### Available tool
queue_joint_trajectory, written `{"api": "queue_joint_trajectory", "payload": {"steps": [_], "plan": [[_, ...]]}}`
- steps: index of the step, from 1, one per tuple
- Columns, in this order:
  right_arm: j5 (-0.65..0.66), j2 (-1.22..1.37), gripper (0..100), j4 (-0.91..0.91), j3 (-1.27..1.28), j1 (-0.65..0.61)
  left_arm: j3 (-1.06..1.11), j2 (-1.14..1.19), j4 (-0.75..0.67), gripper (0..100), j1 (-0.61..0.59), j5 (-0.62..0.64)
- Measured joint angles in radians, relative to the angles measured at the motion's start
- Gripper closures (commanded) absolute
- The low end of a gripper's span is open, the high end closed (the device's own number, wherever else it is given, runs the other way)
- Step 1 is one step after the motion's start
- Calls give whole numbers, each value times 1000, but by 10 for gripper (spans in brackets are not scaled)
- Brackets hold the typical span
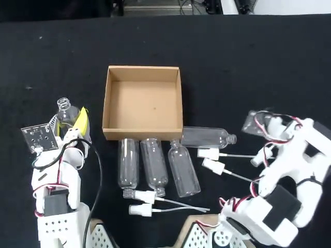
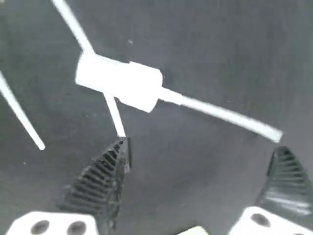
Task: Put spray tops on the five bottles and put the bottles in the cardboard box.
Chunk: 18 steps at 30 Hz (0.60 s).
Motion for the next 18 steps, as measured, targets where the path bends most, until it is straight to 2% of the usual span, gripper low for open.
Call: {"api": "queue_joint_trajectory", "payload": {"steps": [4, 9, 18], "plan": [[95, -32, 589, 2, 72, -58, 0, 0, 0, 970, 0, -2], [150, -61, 609, 2, 146, -109, 0, 0, 0, 970, 0, -2], [236, -61, 609, -35, 152, -107, 0, 0, 0, 970, 0, -2]]}}
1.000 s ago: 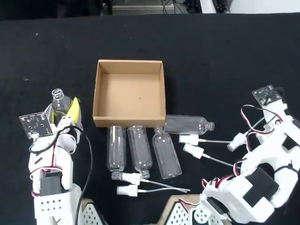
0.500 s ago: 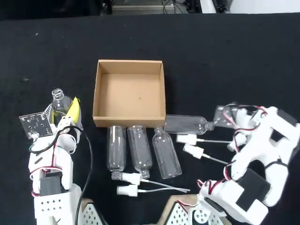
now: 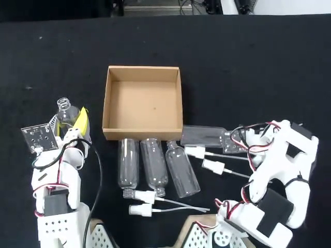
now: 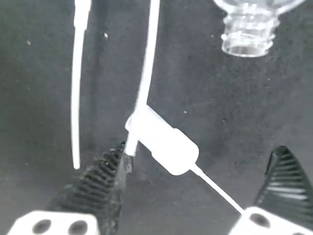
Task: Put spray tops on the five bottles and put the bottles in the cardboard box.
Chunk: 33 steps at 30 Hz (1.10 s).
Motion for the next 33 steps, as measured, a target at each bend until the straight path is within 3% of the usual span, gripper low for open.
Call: {"api": "queue_joint_trajectory", "payload": {"steps": [9, 24, 26, 31, 33], "plan": [[92, 34, 609, -68, 0, 60, 0, 0, 0, 970, 0, 0], [94, 48, 617, -87, 41, 29, 0, 0, 0, 970, 0, 0], [94, 48, 685, -87, 44, 28, 0, 0, 0, 970, 0, 0], [94, 48, 995, -92, 44, 26, 0, 0, 0, 970, 0, 0], [74, 48, 947, -94, 44, 26, 0, 0, 0, 970, 0, 0]]}}
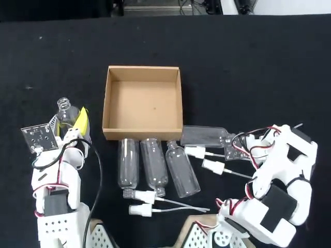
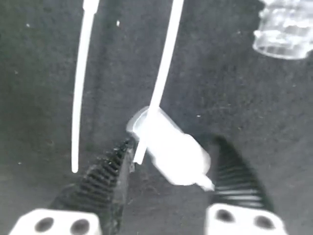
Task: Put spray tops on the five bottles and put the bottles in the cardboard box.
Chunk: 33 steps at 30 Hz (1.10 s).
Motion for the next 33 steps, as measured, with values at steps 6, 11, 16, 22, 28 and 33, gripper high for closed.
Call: {"api": "queue_joint_trajectory", "payload": {"steps": [6, 11, 16, 22, 28, 33], "plan": [[-236, 0, 986, -129, 0, 0, 0, 0, 0, 970, 0, 0], [-522, 0, 988, -221, 0, 0, 0, 0, 0, 970, 0, 0], [-973, 31, 986, -245, -60, 37, 0, 0, 0, 970, 0, 0], [-1424, 187, 920, -103, -258, 101, 0, 0, 0, 970, 0, 0], [-1458, 404, 762, 245, -540, 104, 0, 0, 0, 970, 0, 0], [-1349, 454, 747, 451, -709, 106, 0, 0, 0, 970, 0, 0]]}}
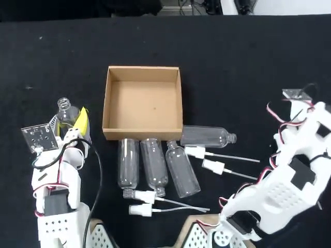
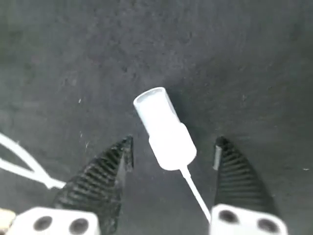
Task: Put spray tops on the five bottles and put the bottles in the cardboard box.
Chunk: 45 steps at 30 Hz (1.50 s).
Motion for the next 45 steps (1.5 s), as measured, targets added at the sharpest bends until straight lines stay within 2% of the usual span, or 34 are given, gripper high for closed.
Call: {"api": "queue_joint_trajectory", "payload": {"steps": [11, 16, 20, 23, 29, 34, 41, 45], "plan": [[379, 2, 751, 31, 35, 29, 0, 0, 0, 970, 0, 0], [400, 2, 765, -55, 58, 35, 0, 0, 0, 970, 0, 0], [402, 2, 909, -207, 133, 52, 0, 0, 0, 970, 0, 0], [402, -2, 976, -270, 153, 63, 0, 0, 0, 970, 0, 0], [397, -48, 988, -278, 201, 66, 0, 0, 0, 970, 0, 0], [285, -173, 988, -270, 203, 64, 0, 0, 0, 970, 0, 0], [-58, -385, 988, -267, 203, 23, 0, 0, 0, 970, 2, 0], [-279, -529, 987, -166, 129, -72, 0, 0, 0, 970, 61, 0]]}}
